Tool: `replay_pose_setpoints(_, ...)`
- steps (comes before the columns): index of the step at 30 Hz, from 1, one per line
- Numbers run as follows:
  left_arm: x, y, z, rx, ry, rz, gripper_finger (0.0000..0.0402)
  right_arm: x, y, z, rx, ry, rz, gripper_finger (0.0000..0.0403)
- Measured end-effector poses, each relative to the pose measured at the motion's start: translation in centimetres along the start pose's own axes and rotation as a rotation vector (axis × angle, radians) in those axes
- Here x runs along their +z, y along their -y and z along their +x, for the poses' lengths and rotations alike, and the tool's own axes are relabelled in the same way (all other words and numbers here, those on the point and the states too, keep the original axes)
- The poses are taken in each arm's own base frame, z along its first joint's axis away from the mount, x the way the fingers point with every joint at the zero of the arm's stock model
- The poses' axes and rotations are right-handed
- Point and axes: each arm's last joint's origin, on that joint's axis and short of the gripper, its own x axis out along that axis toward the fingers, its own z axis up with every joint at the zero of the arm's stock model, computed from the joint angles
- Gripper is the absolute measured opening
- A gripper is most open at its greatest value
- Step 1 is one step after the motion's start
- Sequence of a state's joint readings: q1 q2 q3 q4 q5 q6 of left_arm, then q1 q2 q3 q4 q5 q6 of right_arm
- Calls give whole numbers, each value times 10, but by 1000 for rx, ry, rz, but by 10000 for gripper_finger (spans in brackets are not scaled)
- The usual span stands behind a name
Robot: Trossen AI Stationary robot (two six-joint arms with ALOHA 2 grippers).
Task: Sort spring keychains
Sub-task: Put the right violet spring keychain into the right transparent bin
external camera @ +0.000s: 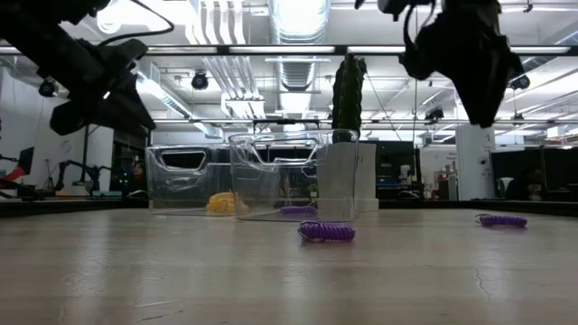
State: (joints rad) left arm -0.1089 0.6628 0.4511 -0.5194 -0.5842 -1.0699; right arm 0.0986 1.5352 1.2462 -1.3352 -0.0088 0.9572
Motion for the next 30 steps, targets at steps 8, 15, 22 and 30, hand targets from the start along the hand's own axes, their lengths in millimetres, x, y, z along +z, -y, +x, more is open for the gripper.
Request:
replay_pose_setpoints(8,2,4,0,-49,-2,7,101,-13,16,35,94,23,124,167)
replay_pose_setpoints(15,2,5,0,-54,1,-1,101,-16,21,58,59,4,141,193)
replay_pose_setpoints(22,3,7,0,-71,9,-11,101,-16,22,76,83,30,211,196)
replay_pose_setpoints(30,10,18,-2,-172,76,-6,101,-16,23,98,43,8,230,196)
